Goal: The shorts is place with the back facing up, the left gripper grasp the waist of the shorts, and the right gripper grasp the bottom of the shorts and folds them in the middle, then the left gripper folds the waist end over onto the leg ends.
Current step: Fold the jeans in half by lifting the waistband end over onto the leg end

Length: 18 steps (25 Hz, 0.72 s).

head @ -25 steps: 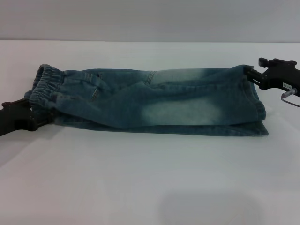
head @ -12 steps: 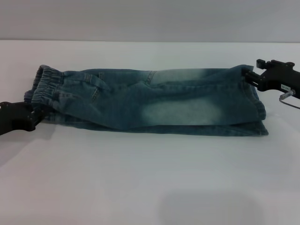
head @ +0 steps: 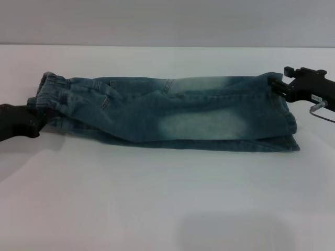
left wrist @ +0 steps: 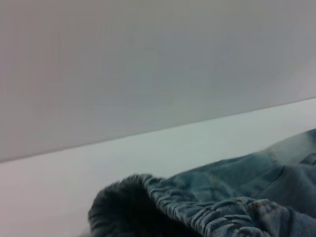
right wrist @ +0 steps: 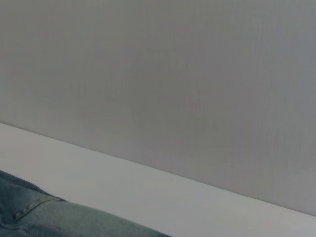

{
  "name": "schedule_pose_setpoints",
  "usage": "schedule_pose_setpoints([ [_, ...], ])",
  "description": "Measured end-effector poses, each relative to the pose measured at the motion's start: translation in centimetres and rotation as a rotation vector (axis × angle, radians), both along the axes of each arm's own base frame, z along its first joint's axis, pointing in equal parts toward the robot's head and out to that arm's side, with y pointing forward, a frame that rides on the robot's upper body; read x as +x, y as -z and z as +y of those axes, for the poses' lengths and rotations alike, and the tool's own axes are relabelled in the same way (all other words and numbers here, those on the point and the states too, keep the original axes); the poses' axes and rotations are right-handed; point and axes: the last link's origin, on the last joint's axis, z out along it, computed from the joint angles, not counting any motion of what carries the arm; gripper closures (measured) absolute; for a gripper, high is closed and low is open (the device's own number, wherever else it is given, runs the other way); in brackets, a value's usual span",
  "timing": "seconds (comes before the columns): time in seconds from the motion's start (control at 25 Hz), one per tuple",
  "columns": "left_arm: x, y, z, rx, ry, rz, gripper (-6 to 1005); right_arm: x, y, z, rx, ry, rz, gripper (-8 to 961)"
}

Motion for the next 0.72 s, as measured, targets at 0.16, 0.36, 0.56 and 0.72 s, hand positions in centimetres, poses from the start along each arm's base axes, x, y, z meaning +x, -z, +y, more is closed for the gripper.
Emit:
schedule_pose_setpoints([
  [0.16,1.1,-0.4,0.5,-0.008,0.034,-0.016,951,-0.2,0.3,0.0,-0.011,-0.003,0.002,457],
  [0.36,3.1,-0.7,1.3,-0.032,0.090,-0.054,951,-0.9,1.1,-0.2,-0.051,-0.040,0.003,457],
  [0.56,6.2,-0.9,2.7,-0.069,0.179,-0.096,951,-2.3,2.2,0.1,-0.101,-0.084,0.006,457],
  [0.72,8.4,-1.1,3.7,-0.089,0.236,-0.105,951,-3.2,3.4,0.1,-0.154,-0.113,-0.009,457],
])
